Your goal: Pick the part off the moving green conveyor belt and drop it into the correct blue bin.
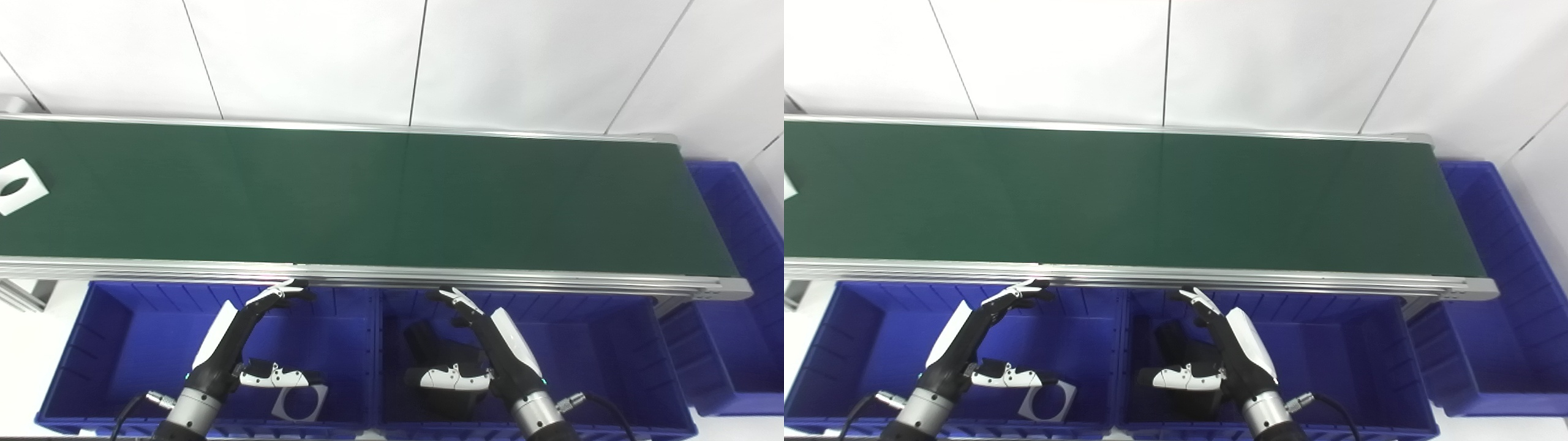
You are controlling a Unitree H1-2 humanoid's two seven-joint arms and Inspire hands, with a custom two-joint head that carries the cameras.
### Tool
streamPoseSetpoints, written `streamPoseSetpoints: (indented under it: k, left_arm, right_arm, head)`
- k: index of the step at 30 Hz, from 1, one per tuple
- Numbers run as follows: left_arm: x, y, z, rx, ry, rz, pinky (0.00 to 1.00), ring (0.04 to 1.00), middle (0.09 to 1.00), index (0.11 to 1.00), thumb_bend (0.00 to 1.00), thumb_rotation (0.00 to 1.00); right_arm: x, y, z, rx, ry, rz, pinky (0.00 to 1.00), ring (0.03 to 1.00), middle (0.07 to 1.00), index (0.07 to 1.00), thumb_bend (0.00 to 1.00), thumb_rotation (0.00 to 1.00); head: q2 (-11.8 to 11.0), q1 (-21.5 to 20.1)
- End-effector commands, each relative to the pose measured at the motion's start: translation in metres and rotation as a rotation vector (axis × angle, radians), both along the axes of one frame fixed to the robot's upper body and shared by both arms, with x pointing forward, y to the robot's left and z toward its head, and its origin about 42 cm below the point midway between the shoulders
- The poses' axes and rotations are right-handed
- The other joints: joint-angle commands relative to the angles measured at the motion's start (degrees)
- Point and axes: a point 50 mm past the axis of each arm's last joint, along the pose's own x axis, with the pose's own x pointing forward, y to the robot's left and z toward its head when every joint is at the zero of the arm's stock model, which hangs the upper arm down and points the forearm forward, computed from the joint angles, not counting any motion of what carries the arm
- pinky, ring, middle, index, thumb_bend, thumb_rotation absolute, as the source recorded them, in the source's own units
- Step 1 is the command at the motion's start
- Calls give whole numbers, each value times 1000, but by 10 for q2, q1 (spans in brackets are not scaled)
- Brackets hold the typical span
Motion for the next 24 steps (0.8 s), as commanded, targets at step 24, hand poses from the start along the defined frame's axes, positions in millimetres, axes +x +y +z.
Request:
streamPoseSetpoints:
  k: [24]
  left_arm:
    - [1, -20, 0, -79, -43, -9, 713, 795, 830, 743, 845, 111]
  right_arm:
    - [-5, -18, 7, 38, -77, 13, 832, 932, 960, 866, 764, 218]
  head:
    - [-60, 167]
